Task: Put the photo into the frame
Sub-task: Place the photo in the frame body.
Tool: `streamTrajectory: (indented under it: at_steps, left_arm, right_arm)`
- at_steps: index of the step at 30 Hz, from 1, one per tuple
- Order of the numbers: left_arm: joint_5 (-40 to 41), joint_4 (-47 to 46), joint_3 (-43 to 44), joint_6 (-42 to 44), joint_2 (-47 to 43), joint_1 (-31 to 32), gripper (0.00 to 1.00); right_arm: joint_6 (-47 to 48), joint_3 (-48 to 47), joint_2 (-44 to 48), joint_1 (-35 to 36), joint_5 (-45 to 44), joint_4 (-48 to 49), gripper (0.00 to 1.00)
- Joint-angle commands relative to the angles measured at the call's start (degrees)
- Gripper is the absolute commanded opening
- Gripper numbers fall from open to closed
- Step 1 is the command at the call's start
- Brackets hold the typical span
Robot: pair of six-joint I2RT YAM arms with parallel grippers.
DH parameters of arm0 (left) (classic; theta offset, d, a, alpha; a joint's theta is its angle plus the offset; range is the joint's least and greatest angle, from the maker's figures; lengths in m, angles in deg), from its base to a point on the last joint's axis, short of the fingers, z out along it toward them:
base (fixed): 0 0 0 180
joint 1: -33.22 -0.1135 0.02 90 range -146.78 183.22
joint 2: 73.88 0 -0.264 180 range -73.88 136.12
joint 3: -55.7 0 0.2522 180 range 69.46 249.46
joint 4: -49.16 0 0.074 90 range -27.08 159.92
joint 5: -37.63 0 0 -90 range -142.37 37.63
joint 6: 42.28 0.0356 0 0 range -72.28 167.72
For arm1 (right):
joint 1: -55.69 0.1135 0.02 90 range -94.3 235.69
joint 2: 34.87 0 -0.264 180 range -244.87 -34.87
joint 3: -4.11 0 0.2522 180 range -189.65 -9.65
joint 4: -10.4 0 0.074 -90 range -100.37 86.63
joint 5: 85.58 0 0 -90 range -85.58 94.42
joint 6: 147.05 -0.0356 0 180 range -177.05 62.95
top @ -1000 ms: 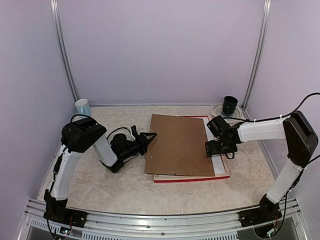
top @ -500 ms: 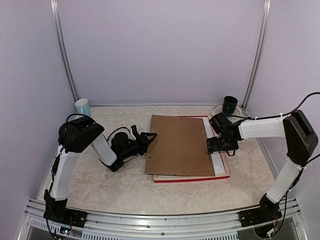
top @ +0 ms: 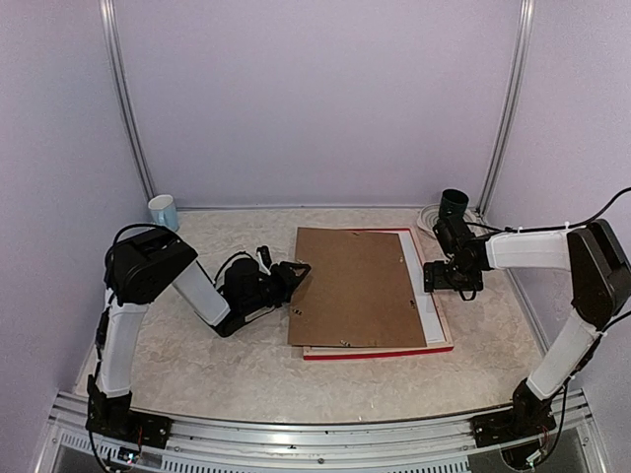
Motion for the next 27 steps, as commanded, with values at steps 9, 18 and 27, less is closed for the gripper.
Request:
streamTrajectory:
  at_steps: [9, 18, 27]
  left_arm:
    - [5.55, 13.58, -0.34, 6.11, -0.61, 1.47, 0.37]
    - [6.20, 14.37, 1.22, 6.66, -0.55, 1.47, 0.35]
    - [9.71, 13.70, 0.97, 6.44, -0.17, 1.62, 0.34]
  right_arm:
    - [-0.46, 1.84, 1.10, -3.87, 2.27, 3.14, 0.99]
    - [-0.82, 1.68, -1.56, -4.62, 3.49, 4.76, 0.99]
    - [-0.99, -0.46, -5.41, -4.56, 4.15, 5.23, 0.99]
